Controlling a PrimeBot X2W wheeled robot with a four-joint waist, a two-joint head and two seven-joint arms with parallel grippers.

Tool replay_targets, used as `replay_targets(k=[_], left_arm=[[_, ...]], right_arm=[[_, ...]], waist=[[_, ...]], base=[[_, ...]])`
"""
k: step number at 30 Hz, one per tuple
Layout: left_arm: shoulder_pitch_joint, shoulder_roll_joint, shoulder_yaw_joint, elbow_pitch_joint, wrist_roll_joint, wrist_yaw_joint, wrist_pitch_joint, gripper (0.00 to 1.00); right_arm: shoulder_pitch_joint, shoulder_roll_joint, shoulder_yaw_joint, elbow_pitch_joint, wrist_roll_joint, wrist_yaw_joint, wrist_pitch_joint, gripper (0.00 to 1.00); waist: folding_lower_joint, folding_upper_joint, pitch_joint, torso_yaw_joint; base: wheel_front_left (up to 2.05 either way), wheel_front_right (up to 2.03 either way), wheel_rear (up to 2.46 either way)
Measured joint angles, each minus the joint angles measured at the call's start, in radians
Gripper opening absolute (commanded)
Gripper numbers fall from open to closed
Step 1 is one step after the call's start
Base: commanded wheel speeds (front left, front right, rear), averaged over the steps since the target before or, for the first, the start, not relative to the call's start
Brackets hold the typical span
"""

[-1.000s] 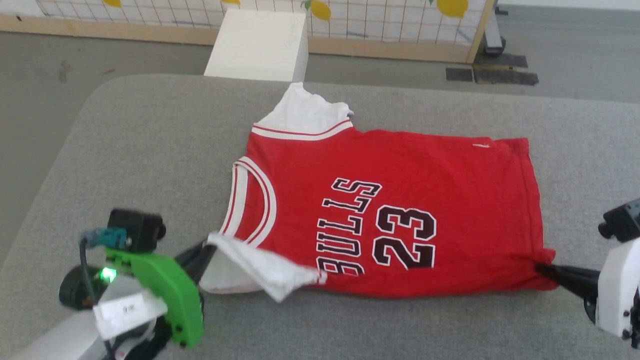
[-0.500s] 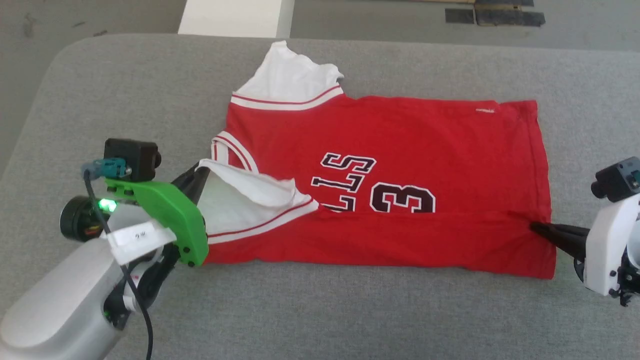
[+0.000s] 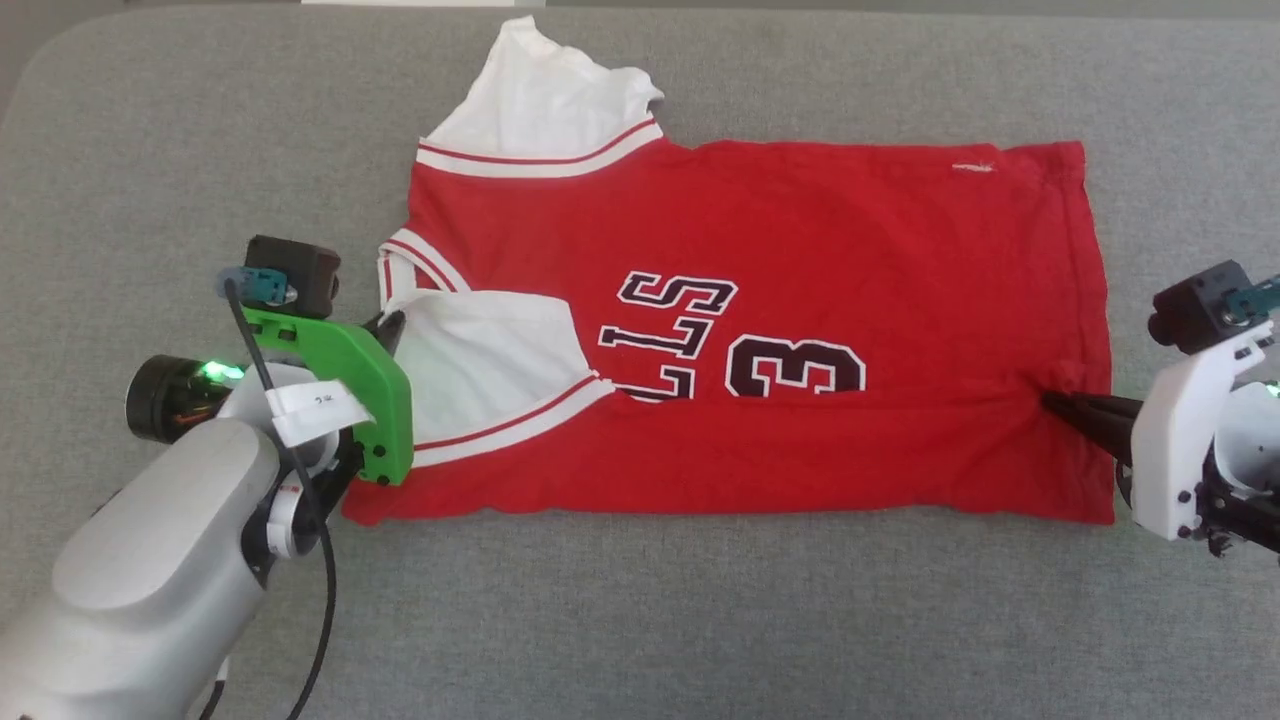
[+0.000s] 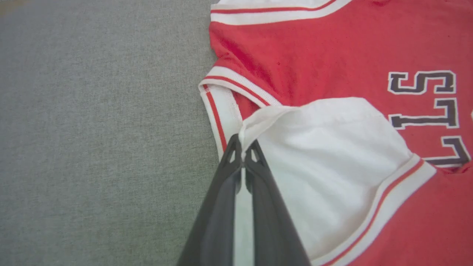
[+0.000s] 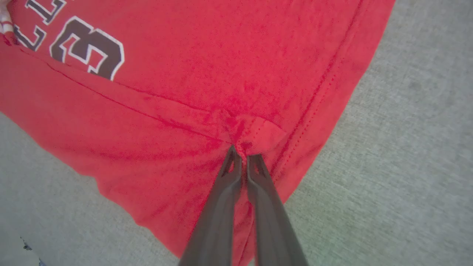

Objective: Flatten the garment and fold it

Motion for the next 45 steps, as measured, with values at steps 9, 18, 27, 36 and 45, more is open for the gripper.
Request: replay_targets(k=[9, 18, 27, 36, 45], left_arm=[[-0.019, -0.062, -0.006, 0.107, 0.032, -0.013, -0.087, 1.00], [0.047, -0.068, 0.009, 0.071, 0.018, 0.018, -0.146, 1.00], [0.196, 0.007, -0.029, -0.078, -0.016, 0.127, -0.020, 1.00], [0.223, 0.095, -0.053, -0.239, -0.040, 0.260, 0.193, 1.00], [0.218, 0.125, -0.052, -0.289, -0.072, 0.328, 0.297, 1.00]], right_arm=[[0.003, 0.089, -0.100, 0.026, -0.076, 0.000, -0.014, 1.00], [0.135, 0.153, -0.271, 0.007, -0.191, 0.000, -0.047, 1.00], [0.322, 0.359, -0.526, -0.112, -0.492, 0.000, 0.154, 1.00], [0.402, 0.535, -0.665, -0.347, -0.669, 0.000, 0.392, 1.00], [0.406, 0.600, -0.699, -0.441, -0.705, 0.000, 0.430, 1.00]], waist=[[0.0000, 0.0000, -0.022, -0.003], [0.0000, 0.0000, -0.128, 0.005], [-0.0002, -0.0001, -0.222, 0.000], [-0.0002, 0.0000, -0.210, -0.013], [-0.0002, 0.0000, -0.142, -0.027]], base=[[0.00, 0.00, 0.00], [0.00, 0.00, 0.00], [0.00, 0.00, 0.00], [0.00, 0.00, 0.00], [0.00, 0.00, 0.00]])
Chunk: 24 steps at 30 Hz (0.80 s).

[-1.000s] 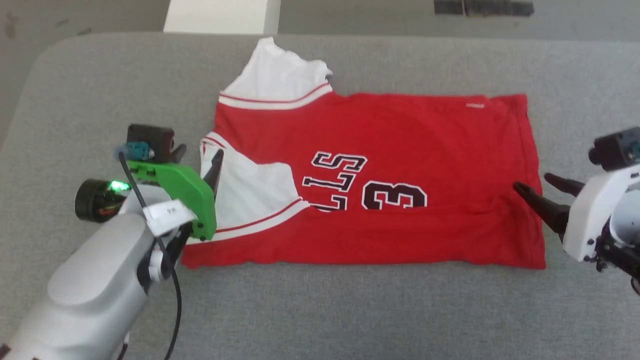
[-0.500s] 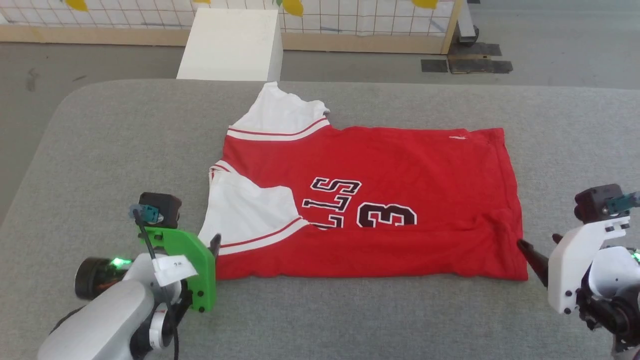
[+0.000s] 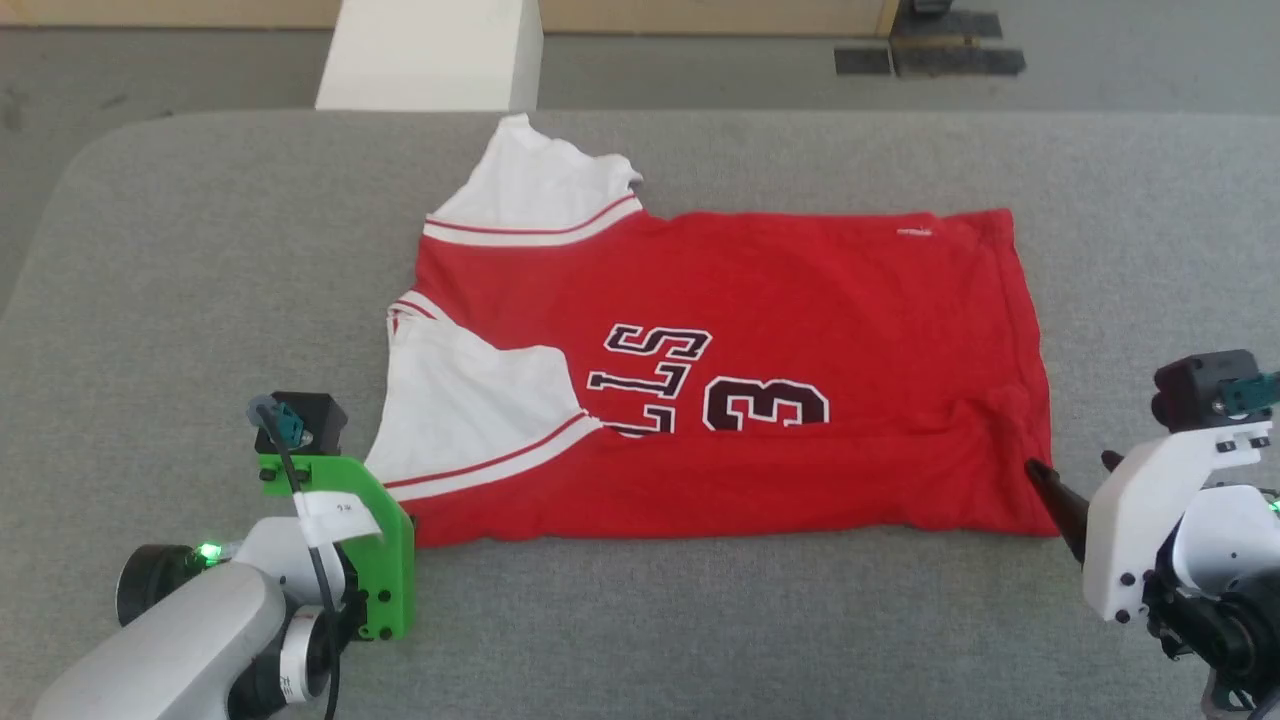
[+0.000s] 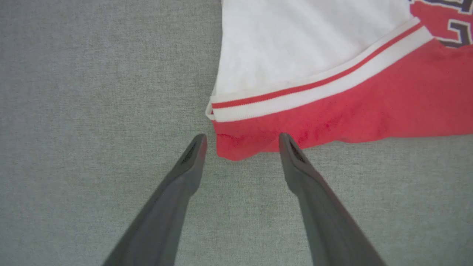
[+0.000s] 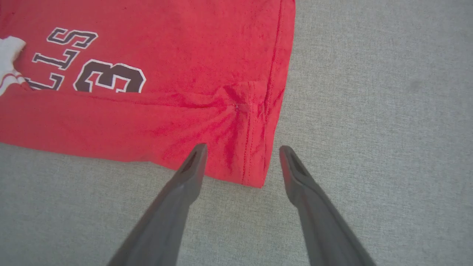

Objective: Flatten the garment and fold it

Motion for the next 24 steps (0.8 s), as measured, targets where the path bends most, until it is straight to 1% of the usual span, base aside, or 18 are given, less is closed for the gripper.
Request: replay_targets(k=[6, 14, 15, 16, 17, 20, 24], left_arm=[[-0.004, 0.005, 0.017, 0.013, -0.018, 0.008, 0.016, 1.00], [-0.006, 0.012, 0.028, 0.045, -0.047, 0.005, 0.042, 1.00], [-0.006, 0.013, 0.029, 0.046, -0.057, -0.002, 0.047, 0.85], [-0.006, 0.016, 0.030, 0.047, -0.064, -0.007, 0.048, 0.41], [-0.006, 0.018, 0.032, 0.047, -0.067, -0.013, 0.047, 0.00], [-0.006, 0.008, 0.035, 0.050, -0.075, -0.035, 0.030, 0.00], [0.004, -0.012, 0.045, 0.050, -0.089, -0.052, 0.004, 0.00]], right_arm=[[0.005, 0.021, -0.026, -0.028, -0.004, 0.000, -0.008, 1.00], [0.006, 0.027, -0.050, -0.049, -0.007, 0.000, -0.019, 1.00], [0.006, 0.027, -0.053, -0.050, -0.008, 0.000, -0.019, 1.00], [0.006, 0.027, -0.055, -0.051, -0.008, 0.000, -0.019, 1.00], [0.006, 0.026, -0.056, -0.051, -0.009, 0.000, -0.019, 1.00], [0.007, 0.025, -0.058, -0.048, -0.013, 0.000, -0.019, 1.00], [0.012, 0.020, -0.058, -0.026, -0.020, 0.000, -0.018, 1.00]], waist=[[0.0000, 0.0000, 0.056, -0.011], [0.0000, 0.0000, 0.110, -0.032], [0.0000, 0.0000, 0.114, -0.034], [0.0000, 0.0000, 0.118, -0.036], [0.0000, 0.0000, 0.121, -0.038], [0.0000, 0.0000, 0.120, -0.039], [0.0000, 0.0000, 0.100, -0.034]], base=[[0.00, 0.00, 0.00], [0.00, 0.00, 0.00], [0.00, 0.00, 0.00], [0.00, 0.00, 0.00], [0.00, 0.00, 0.00], [0.00, 0.00, 0.00], [0.00, 0.00, 0.00]])
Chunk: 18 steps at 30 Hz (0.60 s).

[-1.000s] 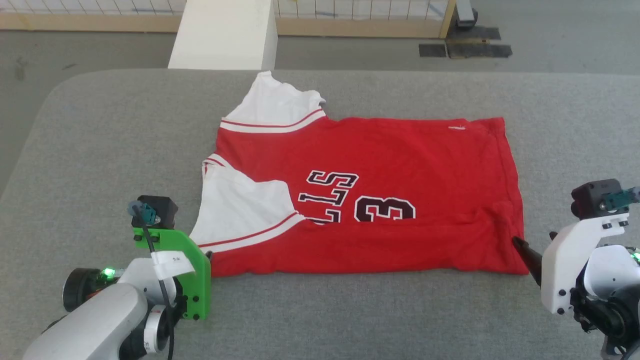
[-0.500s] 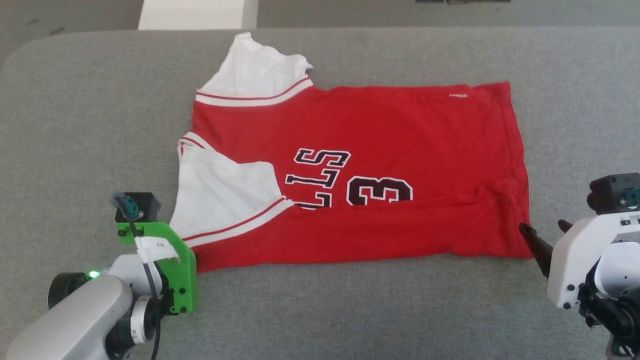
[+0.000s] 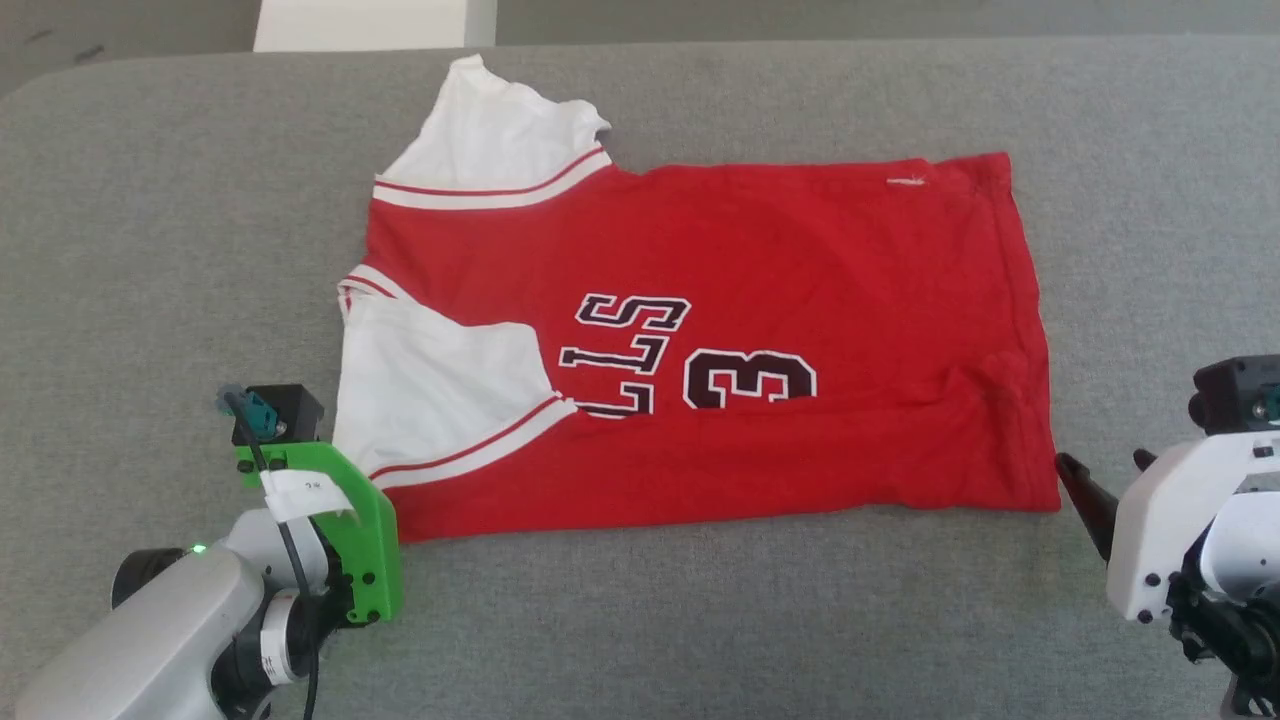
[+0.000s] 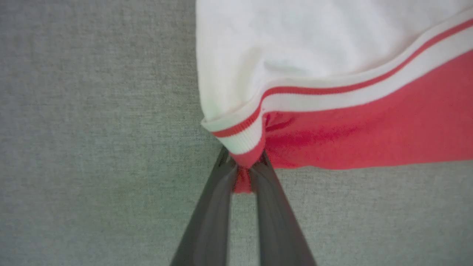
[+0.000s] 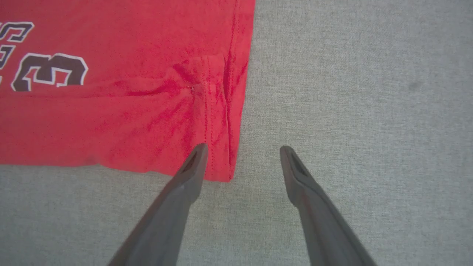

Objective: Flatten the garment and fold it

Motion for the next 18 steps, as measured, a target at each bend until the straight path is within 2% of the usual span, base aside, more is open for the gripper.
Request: replay_targets(k=[10, 15, 18], left_arm=[[0.006, 0.015, -0.004, -0.091, 0.020, 0.011, -0.015, 0.00], [0.000, 0.021, -0.013, -0.134, 0.030, 0.020, -0.006, 0.00], [0.000, 0.026, -0.022, -0.138, 0.039, 0.023, 0.002, 0.00]], right_arm=[[0.007, 0.005, -0.006, 0.096, -0.043, 0.000, 0.056, 1.00], [-0.021, 0.016, -0.011, 0.139, -0.070, 0.000, 0.071, 1.00], [-0.033, 0.012, 0.020, 0.164, -0.077, 0.000, 0.080, 1.00]], waist=[[0.0001, 0.0000, -0.048, 0.051], [0.0001, 0.0000, -0.030, 0.068], [0.0001, 0.0000, 0.000, 0.076]], base=[[0.00, 0.00, 0.00], [0.00, 0.00, 0.00], [0.00, 0.00, 0.00]])
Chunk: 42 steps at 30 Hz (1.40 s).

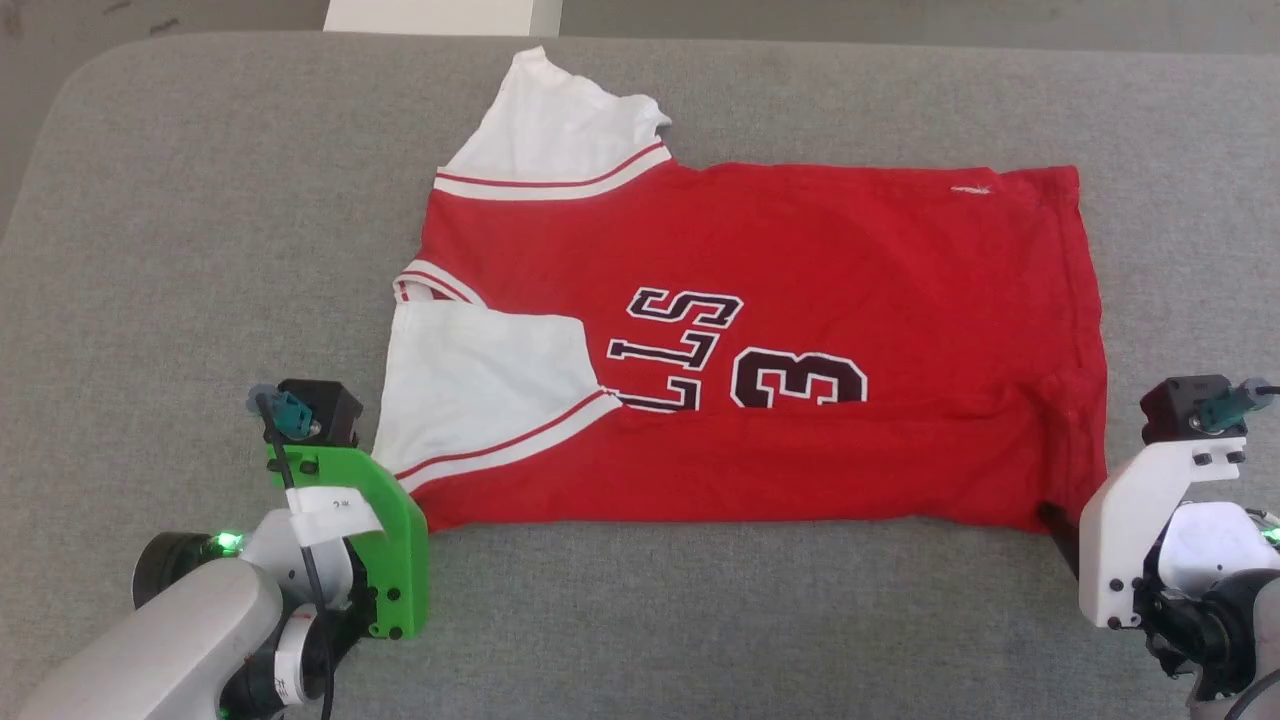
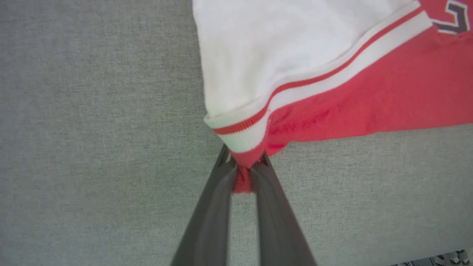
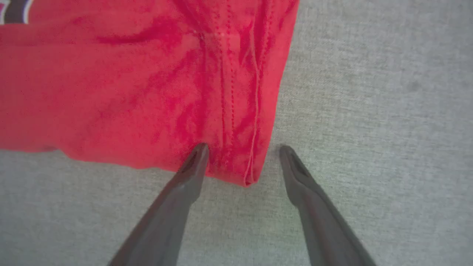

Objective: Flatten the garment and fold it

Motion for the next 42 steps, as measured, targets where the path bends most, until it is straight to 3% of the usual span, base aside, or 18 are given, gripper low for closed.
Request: replay_targets(k=[1, 2, 8, 17, 31, 42], left_arm=[[0.000, 0.000, 0.000, 0.000, 0.000, 0.000, 0.000, 0.00], [-0.001, 0.000, 0.000, 0.000, 0.001, 0.000, 0.001, 0.00], [-0.003, 0.001, -0.006, 0.012, 0.001, -0.002, 0.009, 0.00], [0.010, 0.016, -0.019, 0.037, -0.011, -0.010, 0.023, 0.00], [0.143, 0.090, -0.068, -0.017, -0.030, -0.027, 0.039, 0.00], [0.203, 0.054, -0.114, 0.005, -0.038, -0.028, 0.036, 0.00]], right_arm=[[-0.001, -0.004, 0.006, 0.001, 0.000, 0.000, 0.001, 0.42], [-0.002, -0.012, 0.014, 0.000, 0.000, 0.000, 0.001, 0.00], [-0.017, -0.037, 0.027, 0.007, 0.002, 0.001, -0.008, 0.00], [0.011, -0.098, 0.034, 0.008, 0.079, 0.001, 0.002, 0.00], [0.200, -0.209, 0.039, -0.112, 0.190, 0.001, 0.142, 0.00], [0.288, -0.184, 0.009, -0.118, 0.189, 0.001, 0.127, 0.00]], waist=[[0.0000, 0.0000, 0.005, 0.001], [0.0000, 0.0000, 0.011, 0.002], [0.0000, 0.0000, 0.020, 0.006], [0.0000, 0.0000, -0.054, 0.001], [0.0000, 0.0000, -0.196, -0.004], [-0.0001, 0.0000, -0.201, -0.002]], base=[[0.00, 0.00, 0.00], [0.00, 0.00, 0.00], [0.00, 0.00, 0.00], [0.00, 0.00, 0.00], [0.00, 0.00, 0.00], [0.00, 0.00, 0.00]])
